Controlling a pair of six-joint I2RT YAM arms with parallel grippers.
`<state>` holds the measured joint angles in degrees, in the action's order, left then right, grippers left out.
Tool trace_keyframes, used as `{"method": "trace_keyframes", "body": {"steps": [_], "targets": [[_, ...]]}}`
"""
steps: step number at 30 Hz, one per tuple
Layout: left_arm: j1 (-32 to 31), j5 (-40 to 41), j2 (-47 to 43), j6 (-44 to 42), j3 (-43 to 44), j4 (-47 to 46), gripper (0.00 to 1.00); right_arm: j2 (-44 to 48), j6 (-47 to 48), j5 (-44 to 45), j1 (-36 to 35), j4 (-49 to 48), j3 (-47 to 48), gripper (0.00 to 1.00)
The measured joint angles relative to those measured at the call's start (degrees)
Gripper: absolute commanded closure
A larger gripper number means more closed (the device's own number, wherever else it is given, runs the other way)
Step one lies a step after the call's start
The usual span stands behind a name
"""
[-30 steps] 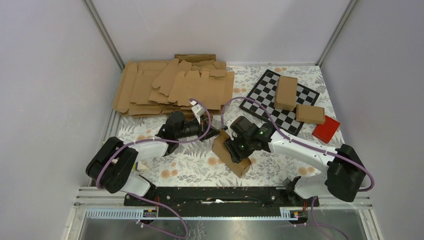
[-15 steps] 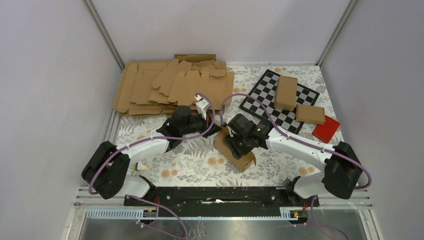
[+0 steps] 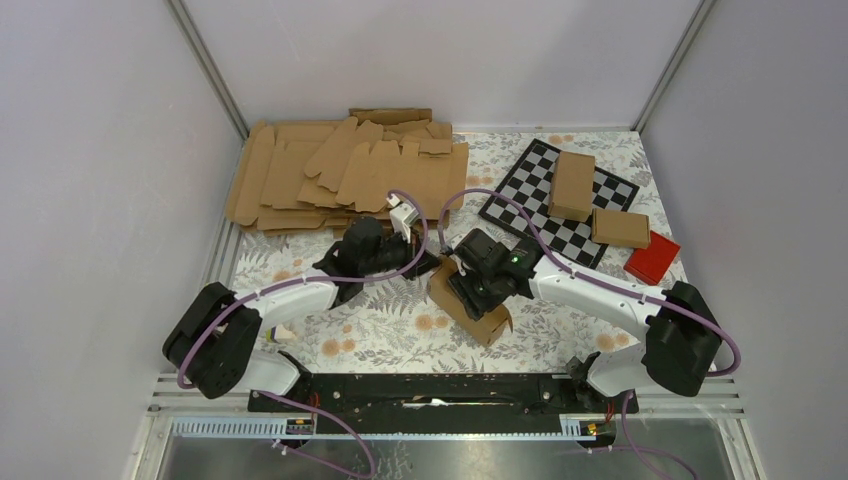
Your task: Fold the paper box
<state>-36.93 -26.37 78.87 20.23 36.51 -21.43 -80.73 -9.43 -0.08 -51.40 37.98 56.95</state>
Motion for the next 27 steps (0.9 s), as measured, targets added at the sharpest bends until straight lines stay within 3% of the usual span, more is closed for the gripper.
{"method": "trace_keyframes", "body": {"steps": [8,18,27], "targets": [[0.0,0.3,-1.4,2.5,-5.2,-5.7,1.0,0.0,-0.3,1.5,-0.1,0.7,0.0,0.38],[-1.5,3.5,-4.2,3.4,-8.9,-8.1,1.0,0.0,-1.6,4.6,0.0,0.9,0.0,0.02],[-5.4,10.3,-6.4,2.7,-8.9,-5.5,1.0,7.6,-6.3,5.2,0.0,4.0,-0.1,0.0]]}}
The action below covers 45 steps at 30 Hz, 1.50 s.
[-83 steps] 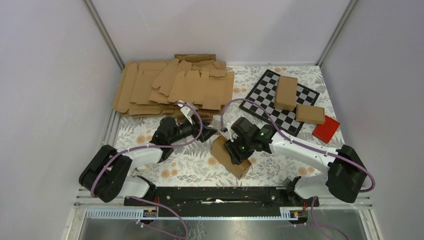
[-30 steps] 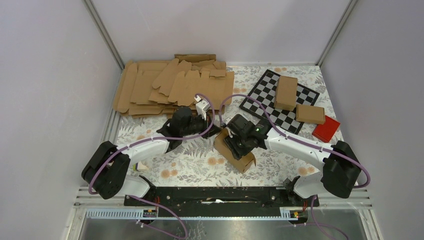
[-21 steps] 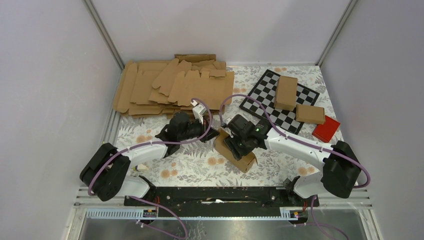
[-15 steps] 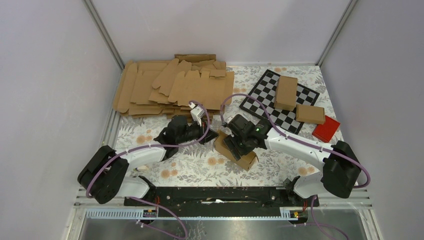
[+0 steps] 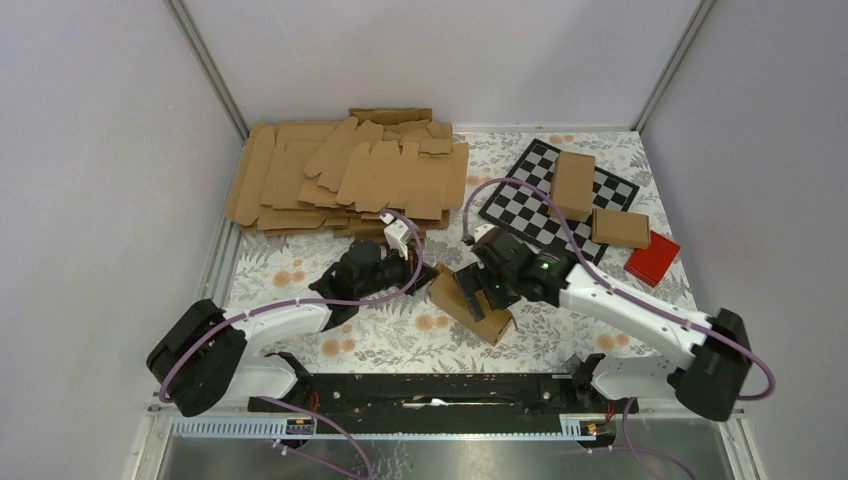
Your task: Fold the paper box
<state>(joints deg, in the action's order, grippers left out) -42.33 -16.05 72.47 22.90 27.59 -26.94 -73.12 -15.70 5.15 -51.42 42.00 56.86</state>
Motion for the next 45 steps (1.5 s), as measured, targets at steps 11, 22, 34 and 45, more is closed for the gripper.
{"method": "trace_keyframes", "body": {"steps": [11,22,34,45], "targets": [[-4.2,8.1,0.0,-0.2,0.5,0.8,1.0,11.5,-13.7,1.3,0.0,6.3,-5.9,0.34],[-5.8,11.1,-0.2,-0.2,1.3,2.3,1.0,12.1,-22.5,3.8,0.0,8.8,-8.5,0.82],[-7.4,14.4,-0.6,-0.2,1.8,4.0,1.0,13.4,-30.0,4.5,0.0,7.0,-8.4,0.68],[-8.1,15.8,-0.6,-0.2,2.1,4.5,1.0,14.3,-31.7,5.0,0.0,7.0,-8.4,0.69]]}}
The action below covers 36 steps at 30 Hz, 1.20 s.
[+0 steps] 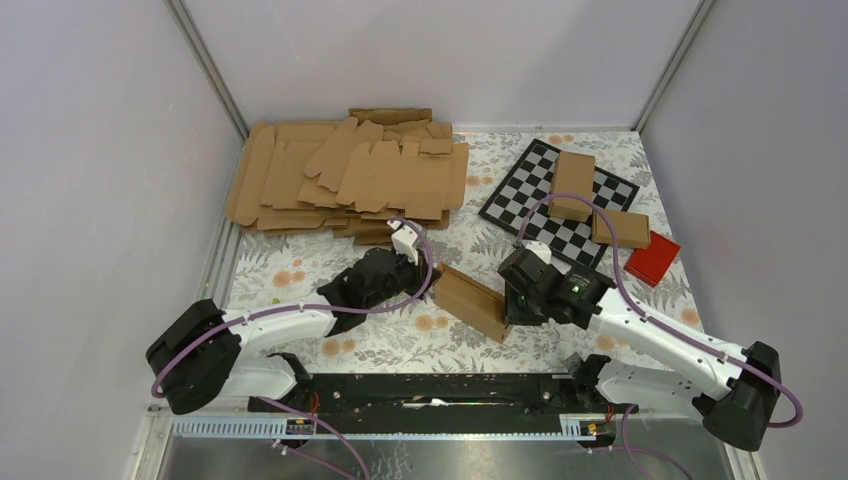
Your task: Fold the paper box
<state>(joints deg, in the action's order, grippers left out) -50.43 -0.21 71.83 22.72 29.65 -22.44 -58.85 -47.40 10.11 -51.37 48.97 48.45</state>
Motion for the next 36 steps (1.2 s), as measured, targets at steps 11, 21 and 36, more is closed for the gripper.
{"method": "trace_keyframes", "body": {"steps": [11,21,36], "targets": [[-2.7,2.9,0.0,-1.0,-3.1,-5.9,1.0,1.5,-1.3,0.9,0.0,-0.5,-3.1,0.83],[-5.6,7.6,1.1,-3.0,-4.4,-9.6,1.0,4.8,-2.5,1.4,0.0,-3.3,-6.1,0.54],[-7.2,8.9,1.8,-3.8,-4.4,-10.1,1.0,4.3,5.5,3.0,0.0,0.8,1.0,0.52]]}}
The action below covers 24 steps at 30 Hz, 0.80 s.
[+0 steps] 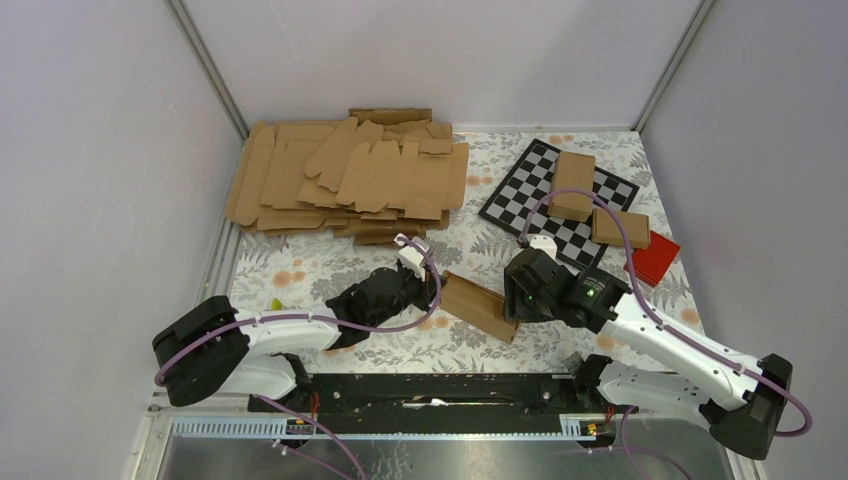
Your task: Fold the paper box
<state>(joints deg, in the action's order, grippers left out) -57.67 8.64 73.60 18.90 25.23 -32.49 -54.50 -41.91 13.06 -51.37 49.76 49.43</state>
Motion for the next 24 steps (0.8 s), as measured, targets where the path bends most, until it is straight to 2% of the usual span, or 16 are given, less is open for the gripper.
{"method": "trace_keyframes", "body": {"steps": [4,10,16,18,19,20,22,24], "targets": [[-0.1,0.3,0.0,-0.1,0.0,0.0,1.0,-0.7,1.2,1.5,0.0,2.2,1.1,0.76],[-0.3,0.4,0.0,-0.2,0.0,0.0,1.0,-1.2,1.7,2.6,0.0,4.2,1.1,0.95],[-0.4,0.5,0.0,-0.5,0.0,-0.1,1.0,-1.1,1.3,1.8,0.0,3.7,-0.1,0.96],[-0.4,0.5,0.0,-0.5,0.0,-0.2,1.0,0.1,0.7,1.0,0.0,2.9,-1.0,0.78],[-0.4,0.6,0.0,-0.5,0.0,-0.2,1.0,0.8,0.3,0.6,0.0,2.4,-1.6,0.72],[-0.4,0.7,0.0,-0.5,0.0,-0.2,1.0,1.6,-0.3,0.0,0.0,1.9,-2.1,0.71],[-0.4,0.9,0.0,-0.5,0.0,0.0,1.0,2.1,-1.2,-1.4,0.0,1.3,-2.7,0.75],[-0.4,0.9,0.0,-0.5,0.0,0.2,1.0,1.9,-1.7,-2.2,0.0,0.9,-2.9,0.84]]}}
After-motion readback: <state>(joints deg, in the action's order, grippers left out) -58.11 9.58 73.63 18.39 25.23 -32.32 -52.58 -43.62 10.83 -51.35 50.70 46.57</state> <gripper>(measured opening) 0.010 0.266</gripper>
